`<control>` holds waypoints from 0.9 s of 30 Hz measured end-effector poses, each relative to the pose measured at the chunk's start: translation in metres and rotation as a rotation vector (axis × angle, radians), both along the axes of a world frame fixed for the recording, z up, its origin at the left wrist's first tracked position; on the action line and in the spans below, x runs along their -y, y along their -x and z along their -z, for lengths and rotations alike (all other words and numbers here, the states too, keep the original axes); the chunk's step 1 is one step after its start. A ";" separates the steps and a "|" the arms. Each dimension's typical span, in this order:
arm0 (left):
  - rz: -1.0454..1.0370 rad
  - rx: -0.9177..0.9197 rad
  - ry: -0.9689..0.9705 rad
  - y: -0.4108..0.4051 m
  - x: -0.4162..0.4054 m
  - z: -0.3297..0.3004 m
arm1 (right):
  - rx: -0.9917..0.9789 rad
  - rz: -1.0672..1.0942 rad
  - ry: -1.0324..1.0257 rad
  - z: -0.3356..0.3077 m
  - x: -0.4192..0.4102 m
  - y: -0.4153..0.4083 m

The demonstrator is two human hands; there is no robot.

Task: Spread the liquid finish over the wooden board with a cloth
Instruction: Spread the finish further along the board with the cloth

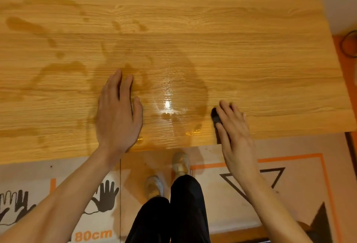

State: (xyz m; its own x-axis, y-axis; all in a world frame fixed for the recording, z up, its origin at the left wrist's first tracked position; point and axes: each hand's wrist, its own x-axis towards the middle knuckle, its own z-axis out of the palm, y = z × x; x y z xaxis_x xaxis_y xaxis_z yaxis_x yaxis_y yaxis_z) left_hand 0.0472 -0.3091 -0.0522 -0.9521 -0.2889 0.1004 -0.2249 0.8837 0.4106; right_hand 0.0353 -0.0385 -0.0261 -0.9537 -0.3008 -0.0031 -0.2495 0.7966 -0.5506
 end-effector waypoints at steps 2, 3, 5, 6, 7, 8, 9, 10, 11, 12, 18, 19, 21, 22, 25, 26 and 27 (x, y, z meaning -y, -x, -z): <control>0.001 -0.015 0.018 0.000 0.001 0.001 | -0.027 0.049 -0.026 0.003 0.009 0.048; 0.003 -0.019 0.023 0.000 0.001 0.002 | -0.035 0.096 -0.023 0.004 0.014 0.070; 0.009 -0.018 0.028 -0.001 0.001 0.004 | -0.045 0.164 0.001 0.006 0.021 0.084; 0.010 -0.015 0.028 -0.002 0.001 0.004 | -0.052 0.174 0.014 0.008 0.022 0.073; 0.010 -0.015 0.026 -0.002 0.001 0.004 | -0.058 0.163 0.021 0.008 0.021 0.051; 0.011 -0.017 0.022 -0.002 0.001 0.004 | -0.057 0.142 0.016 0.009 0.019 0.022; 0.012 -0.022 0.019 -0.002 0.001 0.004 | -0.063 0.111 0.012 0.008 0.017 -0.008; 0.013 -0.025 0.016 -0.002 0.001 0.004 | -0.074 0.072 0.002 0.009 0.013 -0.031; 0.013 -0.025 0.014 -0.001 0.001 0.003 | -0.078 0.036 -0.008 0.009 0.010 -0.042; 0.013 -0.023 0.014 -0.001 0.001 0.003 | -0.065 0.000 -0.010 0.007 0.008 -0.038; 0.009 -0.016 0.031 0.001 0.001 0.003 | -0.057 0.135 -0.025 0.009 0.039 0.095; 0.007 -0.019 0.034 0.000 0.001 0.004 | -0.068 0.160 -0.016 0.010 0.045 0.095; 0.011 -0.030 0.034 0.000 0.001 0.005 | -0.084 0.145 0.022 0.011 0.050 0.059; 0.012 -0.033 0.033 0.000 0.001 0.005 | -0.078 0.103 0.036 0.011 0.050 0.028; 0.008 -0.034 0.035 0.000 0.001 0.004 | -0.055 -0.045 0.058 0.006 0.046 -0.043; 0.009 -0.033 0.039 0.000 0.001 0.004 | -0.046 -0.100 0.064 0.005 0.045 -0.039; 0.010 -0.031 0.045 0.000 0.001 0.003 | -0.049 -0.142 0.054 0.005 0.046 -0.021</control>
